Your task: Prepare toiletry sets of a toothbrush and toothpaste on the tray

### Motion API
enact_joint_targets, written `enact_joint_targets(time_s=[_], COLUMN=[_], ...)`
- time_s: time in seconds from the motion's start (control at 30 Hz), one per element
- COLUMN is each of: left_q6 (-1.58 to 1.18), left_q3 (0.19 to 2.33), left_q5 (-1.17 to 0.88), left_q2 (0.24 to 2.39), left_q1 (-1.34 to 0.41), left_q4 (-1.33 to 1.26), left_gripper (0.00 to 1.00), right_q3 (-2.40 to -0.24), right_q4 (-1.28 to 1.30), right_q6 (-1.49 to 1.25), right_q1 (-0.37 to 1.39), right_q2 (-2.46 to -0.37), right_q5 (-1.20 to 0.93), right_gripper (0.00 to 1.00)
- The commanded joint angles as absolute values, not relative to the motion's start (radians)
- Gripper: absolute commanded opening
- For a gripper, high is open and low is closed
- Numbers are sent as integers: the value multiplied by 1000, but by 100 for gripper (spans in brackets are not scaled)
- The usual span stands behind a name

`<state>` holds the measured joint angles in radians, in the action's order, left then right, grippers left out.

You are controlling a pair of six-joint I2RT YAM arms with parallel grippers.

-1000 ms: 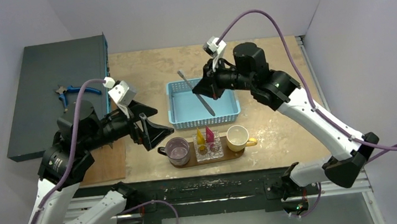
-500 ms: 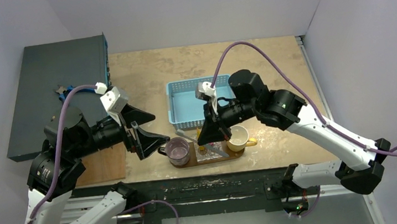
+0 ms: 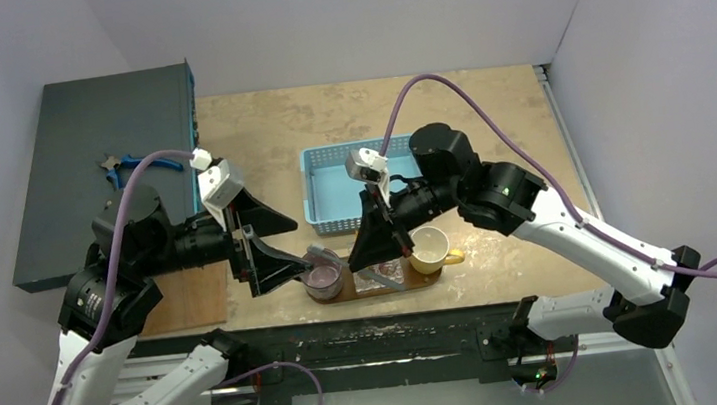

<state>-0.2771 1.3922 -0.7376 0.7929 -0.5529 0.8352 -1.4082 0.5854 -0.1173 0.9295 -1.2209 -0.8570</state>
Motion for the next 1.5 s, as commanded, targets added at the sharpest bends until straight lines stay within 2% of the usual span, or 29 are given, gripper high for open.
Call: enact_joint_targets(time_s=[0.0,0.2,0.47,0.63,0.9,1.17,1.47], left_q6=[-286,-286,-285,-292,-314,-324,-325], left_q3=[1386,1384,1381,1382,1380,1378,1375], left_q5=[-805,-821,-841,-841,-842,-842,-839], left_q2=[803,813,826,833,844,854,866], left_q1=[-557,-557,-557,-557,-557,-557,-557], left_q4=[806,805,802,785,755,741,745], left_gripper=[88,77,55,50,49,40,5], right_q3=[-1463,-1472,-1486,-1490,-1491,-1490,-1481], right_q4=[519,466,446,440,433,430,436], right_q6=[-144,-177,-193,-196,-198,-192,-182], right_q1=[931,932,933,933,933,933,933], right_q2=[-1245,-1261,-1273,-1278,-1276,-1279,-1274], right_q5=[-898,-893,-896,-899,-902,-901,-892], right_gripper=[0,0,0,0,0,0,0])
